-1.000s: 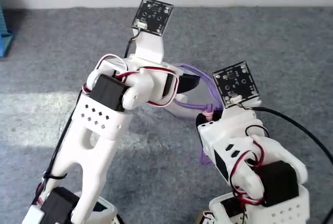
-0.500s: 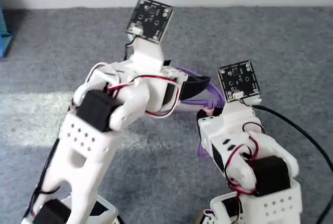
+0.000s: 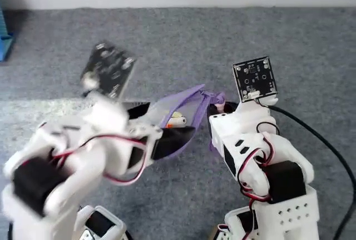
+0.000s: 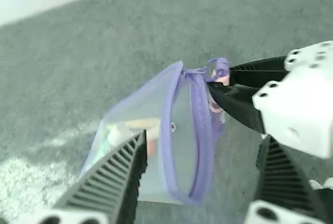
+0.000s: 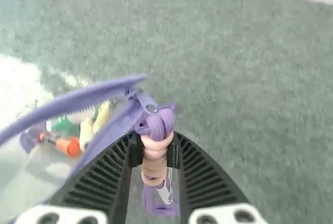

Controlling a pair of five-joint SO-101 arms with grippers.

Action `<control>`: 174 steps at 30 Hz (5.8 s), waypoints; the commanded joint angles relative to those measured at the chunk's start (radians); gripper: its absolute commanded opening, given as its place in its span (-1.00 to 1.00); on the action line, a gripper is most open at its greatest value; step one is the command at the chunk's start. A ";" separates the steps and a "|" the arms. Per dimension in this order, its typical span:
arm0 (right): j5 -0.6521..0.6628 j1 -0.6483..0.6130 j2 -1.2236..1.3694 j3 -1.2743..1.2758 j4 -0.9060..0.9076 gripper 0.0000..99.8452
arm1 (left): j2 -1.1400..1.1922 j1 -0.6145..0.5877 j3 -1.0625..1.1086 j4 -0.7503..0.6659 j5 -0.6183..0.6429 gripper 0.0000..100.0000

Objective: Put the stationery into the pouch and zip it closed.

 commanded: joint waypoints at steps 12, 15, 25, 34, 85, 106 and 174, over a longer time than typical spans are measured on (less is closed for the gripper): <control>0.069 0.005 0.035 -0.091 -0.203 -0.99 | -0.281 0.005 0.414 0.017 -0.012 -0.35; 0.074 0.004 0.062 -0.138 -0.202 -0.99 | -0.282 -0.005 0.518 -0.041 -0.008 -0.35; 0.075 -0.044 0.071 -0.293 0.163 -0.99 | -0.278 -0.328 0.740 -0.620 -0.063 -0.35; 0.075 -0.048 0.071 -0.374 0.397 -0.99 | 0.012 -0.258 0.765 -1.162 0.031 -0.48; 0.443 0.119 0.053 -0.549 0.389 -0.99 | -0.135 0.138 1.147 -1.467 0.020 -0.36; 0.442 0.110 0.056 -0.549 0.392 -0.99 | -0.187 0.218 1.086 -1.295 0.000 -0.36; 0.301 -0.021 0.053 -0.468 0.472 -0.99 | -0.293 0.161 1.185 -1.301 -0.077 -0.97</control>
